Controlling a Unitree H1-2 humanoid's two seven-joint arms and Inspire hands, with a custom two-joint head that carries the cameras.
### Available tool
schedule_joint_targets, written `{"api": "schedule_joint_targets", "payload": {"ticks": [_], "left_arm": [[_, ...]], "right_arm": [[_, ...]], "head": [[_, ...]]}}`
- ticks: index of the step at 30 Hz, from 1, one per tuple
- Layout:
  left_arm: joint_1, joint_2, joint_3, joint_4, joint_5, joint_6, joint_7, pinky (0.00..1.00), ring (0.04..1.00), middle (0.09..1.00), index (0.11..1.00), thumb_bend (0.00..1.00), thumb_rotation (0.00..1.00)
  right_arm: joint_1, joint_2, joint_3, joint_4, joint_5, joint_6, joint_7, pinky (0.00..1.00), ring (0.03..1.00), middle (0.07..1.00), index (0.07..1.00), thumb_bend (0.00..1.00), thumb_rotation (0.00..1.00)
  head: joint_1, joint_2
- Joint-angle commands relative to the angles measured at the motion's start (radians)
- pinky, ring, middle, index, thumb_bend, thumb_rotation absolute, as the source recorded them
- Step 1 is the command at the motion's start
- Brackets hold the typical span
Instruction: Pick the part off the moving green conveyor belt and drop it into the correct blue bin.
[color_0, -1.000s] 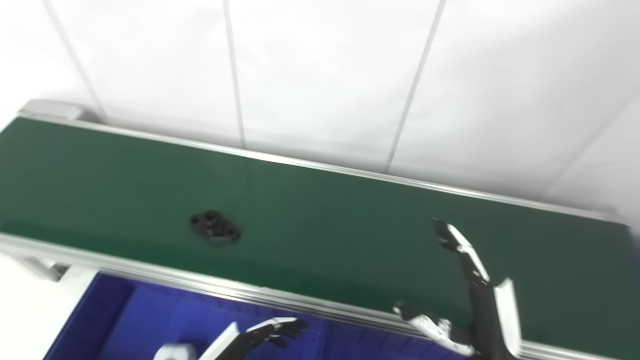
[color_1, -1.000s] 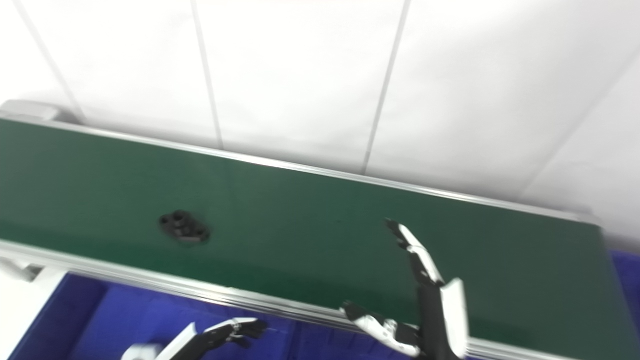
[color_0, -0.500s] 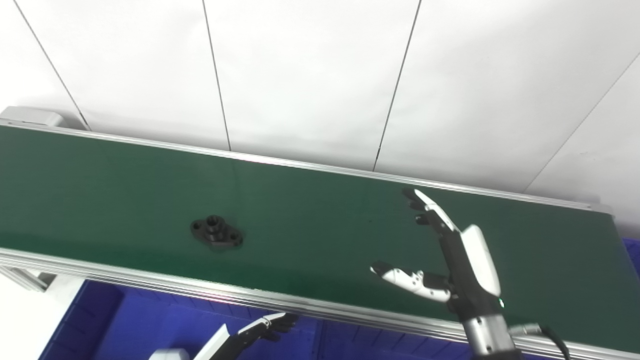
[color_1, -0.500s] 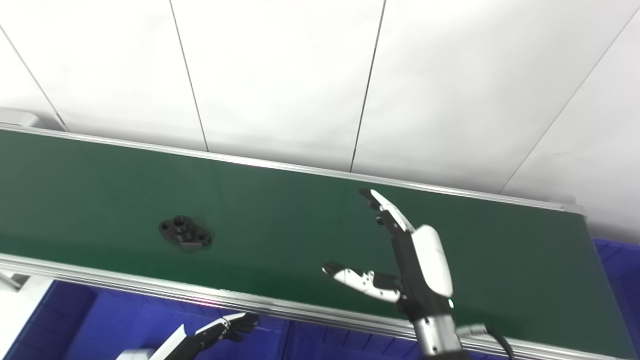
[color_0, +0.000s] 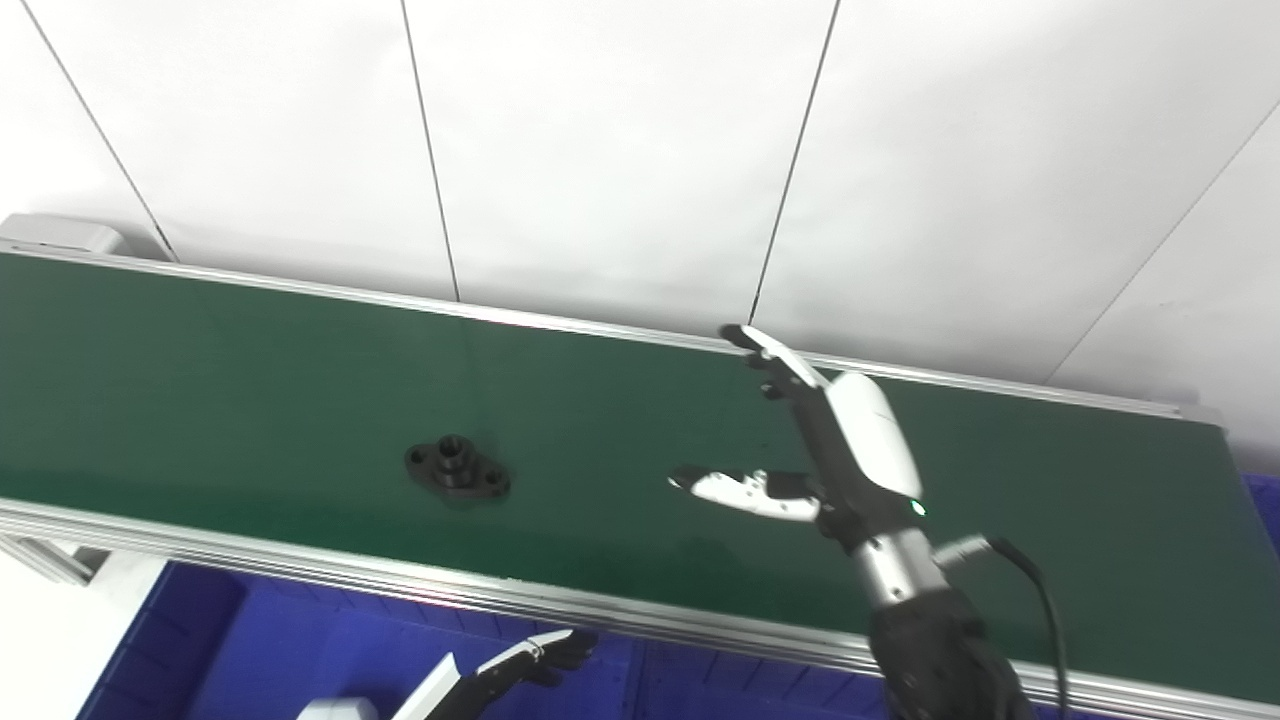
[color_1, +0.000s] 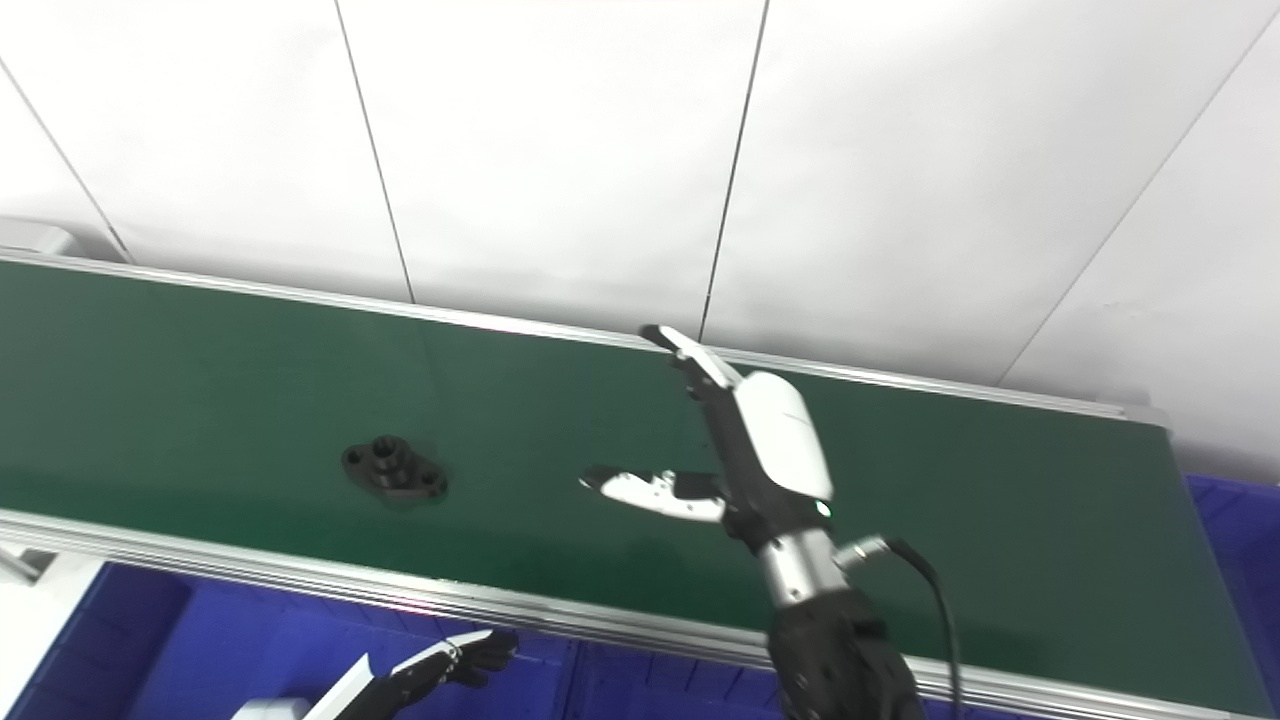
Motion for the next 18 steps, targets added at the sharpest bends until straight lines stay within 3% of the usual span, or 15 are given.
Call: {"api": "schedule_joint_targets", "payload": {"ticks": [1, 10, 18], "left_arm": [[0.011, 0.012, 0.004, -0.028, 0.005, -0.027, 0.015, 0.77, 0.825, 0.846, 0.843, 0.77, 0.63], [0.013, 0.014, 0.007, -0.03, -0.016, -0.027, 0.001, 0.76, 0.816, 0.844, 0.85, 0.77, 0.64], [0.018, 0.02, 0.012, -0.035, -0.007, -0.027, -0.001, 0.77, 0.823, 0.846, 0.851, 0.78, 0.65]], "right_arm": [[-0.053, 0.029, 0.02, 0.006, -0.014, 0.018, 0.002, 0.71, 0.822, 0.87, 0.883, 0.81, 0.47], [-0.157, 0.046, 0.095, 0.149, -0.068, 0.055, 0.027, 0.8, 0.858, 0.884, 0.896, 0.8, 0.5], [-0.214, 0.064, 0.15, 0.238, -0.096, 0.08, 0.032, 0.8, 0.865, 0.892, 0.894, 0.82, 0.5]], "head": [[-0.005, 0.001], [-0.001, 0.002], [0.001, 0.006]]}}
